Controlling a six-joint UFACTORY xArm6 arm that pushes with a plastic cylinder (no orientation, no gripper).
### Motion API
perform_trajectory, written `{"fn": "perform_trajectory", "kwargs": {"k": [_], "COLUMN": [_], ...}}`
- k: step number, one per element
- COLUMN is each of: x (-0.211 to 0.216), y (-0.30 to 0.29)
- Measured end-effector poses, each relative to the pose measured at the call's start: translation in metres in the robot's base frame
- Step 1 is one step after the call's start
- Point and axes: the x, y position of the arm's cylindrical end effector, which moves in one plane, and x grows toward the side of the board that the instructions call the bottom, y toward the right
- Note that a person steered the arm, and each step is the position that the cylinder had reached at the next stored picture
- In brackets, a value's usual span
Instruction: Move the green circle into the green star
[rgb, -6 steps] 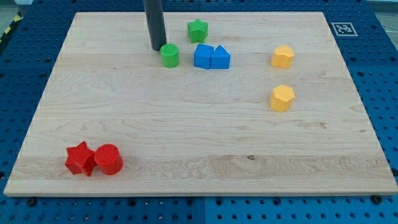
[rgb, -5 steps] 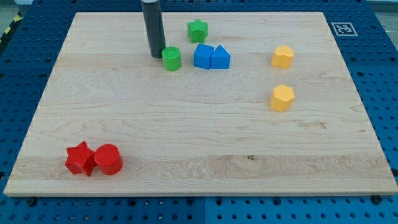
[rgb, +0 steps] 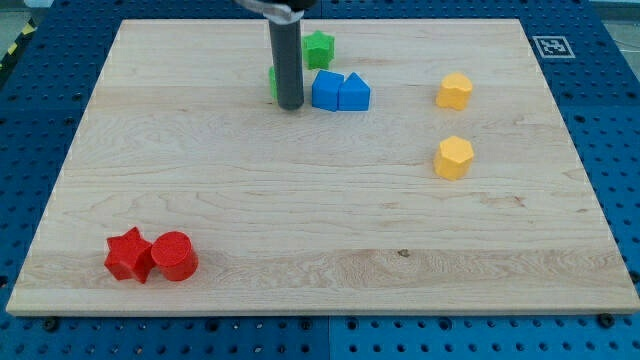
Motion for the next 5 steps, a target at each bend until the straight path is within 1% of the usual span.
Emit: {"fn": "perform_trajectory", "kwargs": {"k": [1,2,3,4,5], "x": [-0.024,-0.024,-0.006,-0.015,-0.042], "y": [-0.009,-0.011,-0.046,-0.082,-0.071]}}
